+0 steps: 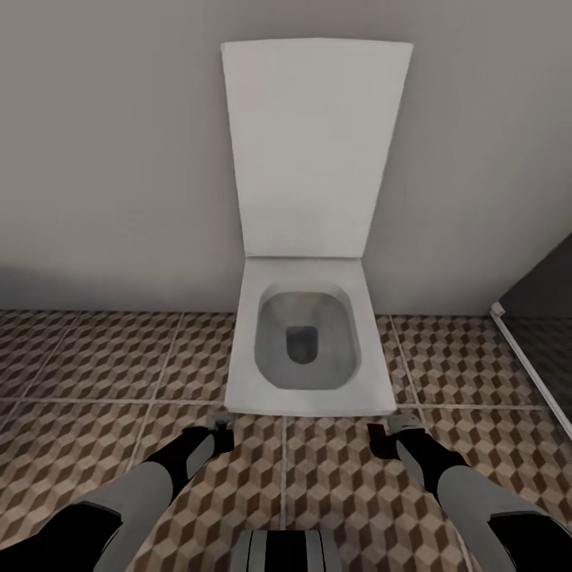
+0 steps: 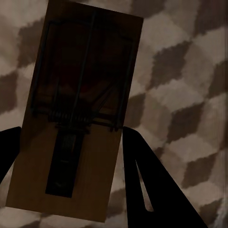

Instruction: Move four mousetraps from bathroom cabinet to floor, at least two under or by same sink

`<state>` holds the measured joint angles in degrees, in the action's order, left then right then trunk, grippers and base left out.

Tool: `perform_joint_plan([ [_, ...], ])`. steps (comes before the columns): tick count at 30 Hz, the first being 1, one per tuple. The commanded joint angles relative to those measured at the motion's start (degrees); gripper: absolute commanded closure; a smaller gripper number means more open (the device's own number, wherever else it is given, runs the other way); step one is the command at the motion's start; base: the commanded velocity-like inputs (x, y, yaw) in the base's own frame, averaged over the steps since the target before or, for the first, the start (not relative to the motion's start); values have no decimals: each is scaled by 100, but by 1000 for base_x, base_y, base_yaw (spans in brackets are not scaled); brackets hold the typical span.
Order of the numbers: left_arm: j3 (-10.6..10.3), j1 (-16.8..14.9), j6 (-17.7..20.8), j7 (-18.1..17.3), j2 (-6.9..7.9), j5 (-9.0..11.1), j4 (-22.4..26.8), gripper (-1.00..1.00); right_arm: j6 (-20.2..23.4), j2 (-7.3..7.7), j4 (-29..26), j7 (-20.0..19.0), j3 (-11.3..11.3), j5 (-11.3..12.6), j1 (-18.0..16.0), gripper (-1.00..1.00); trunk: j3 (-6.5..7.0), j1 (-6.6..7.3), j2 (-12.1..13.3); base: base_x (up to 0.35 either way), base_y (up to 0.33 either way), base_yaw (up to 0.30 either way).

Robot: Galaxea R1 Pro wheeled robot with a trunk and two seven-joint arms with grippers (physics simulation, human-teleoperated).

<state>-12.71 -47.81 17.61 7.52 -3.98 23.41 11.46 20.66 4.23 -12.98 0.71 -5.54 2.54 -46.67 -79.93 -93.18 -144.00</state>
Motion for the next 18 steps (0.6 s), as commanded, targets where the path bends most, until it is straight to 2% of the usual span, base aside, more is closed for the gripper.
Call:
perform_joint_plan([
  [1,-48,0,32,39,3,41,14,100,34,2,-11,-1,-44,45,0,100,-2,1,-1,0,0,-56],
  [18,-48,0,32,39,3,41,13,100,34,6,-11,-1,-44,45,0,100,2,1,-1,0,0,-10],
])
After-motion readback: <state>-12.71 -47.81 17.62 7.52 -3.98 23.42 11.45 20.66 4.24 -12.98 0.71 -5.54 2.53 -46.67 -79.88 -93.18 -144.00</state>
